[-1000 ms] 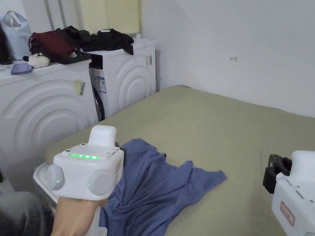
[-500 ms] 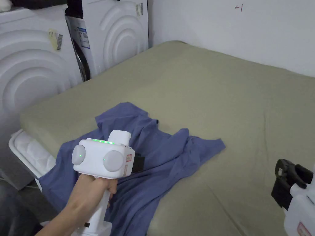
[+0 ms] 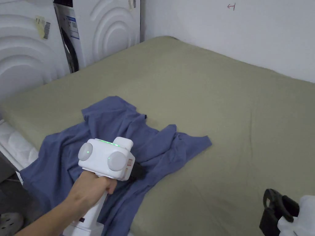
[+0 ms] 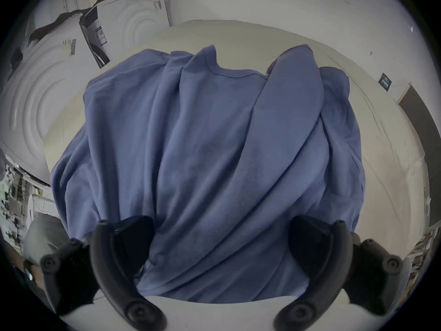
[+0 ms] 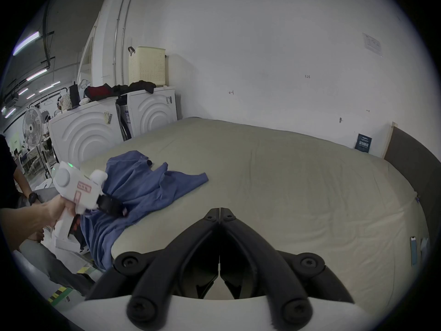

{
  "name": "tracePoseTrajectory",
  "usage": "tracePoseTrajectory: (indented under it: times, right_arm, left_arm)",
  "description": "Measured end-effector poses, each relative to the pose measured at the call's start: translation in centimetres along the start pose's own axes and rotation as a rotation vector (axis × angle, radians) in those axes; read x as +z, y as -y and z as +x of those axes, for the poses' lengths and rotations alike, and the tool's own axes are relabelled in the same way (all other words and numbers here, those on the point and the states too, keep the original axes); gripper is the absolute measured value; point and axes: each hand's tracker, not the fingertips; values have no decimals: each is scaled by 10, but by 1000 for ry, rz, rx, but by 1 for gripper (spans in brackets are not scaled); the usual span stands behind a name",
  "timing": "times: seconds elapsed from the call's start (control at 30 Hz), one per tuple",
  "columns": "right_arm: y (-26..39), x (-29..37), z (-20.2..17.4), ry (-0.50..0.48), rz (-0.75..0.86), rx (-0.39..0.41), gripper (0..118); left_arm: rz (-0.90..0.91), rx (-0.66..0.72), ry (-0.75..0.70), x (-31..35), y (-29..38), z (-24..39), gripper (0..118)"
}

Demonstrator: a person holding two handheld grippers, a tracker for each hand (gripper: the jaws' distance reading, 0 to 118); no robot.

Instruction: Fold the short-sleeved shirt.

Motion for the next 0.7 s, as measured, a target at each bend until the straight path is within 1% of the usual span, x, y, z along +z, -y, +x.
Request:
tracePoseTrajectory:
  times: [0.03, 0.07, 0.1, 0.13, 0.2, 0.3, 0.33, 0.4, 0.57, 0.7]
  right_arm:
    - [4, 6, 4, 8, -3, -8, 1]
    - [7, 12, 8, 12, -5, -14, 1]
    - [11, 17, 13, 24, -11, -24, 1]
    - [15, 24, 19, 38, -20, -30, 1]
    - [22, 36, 31, 75, -23, -51, 1]
    - [31, 55, 53, 126, -23, -90, 1]
    - [35, 62, 62, 146, -19, -99, 1]
    - [39, 75, 78, 201, -20, -111, 1]
    - [50, 112, 128, 334, 9, -198, 1]
    - [63, 131, 166, 422, -1, -244, 1]
  left_arm:
    - [17, -22, 17, 7, -3, 3, 9]
    - [23, -17, 30, 9, -8, 6, 2]
    - [-6, -14, -10, 7, -20, 23, 2]
    - [-29, -42, -16, 5, -26, 30, 2]
    - [28, -62, 10, 12, -24, 36, 2]
    - [51, -46, 90, 23, -45, 64, 2]
    - [60, -55, 115, 27, -46, 74, 2]
    - [84, -109, 106, 33, -58, 104, 3]
    - [153, -243, 250, 61, -84, 234, 2]
    - [183, -342, 389, 82, -99, 348, 2]
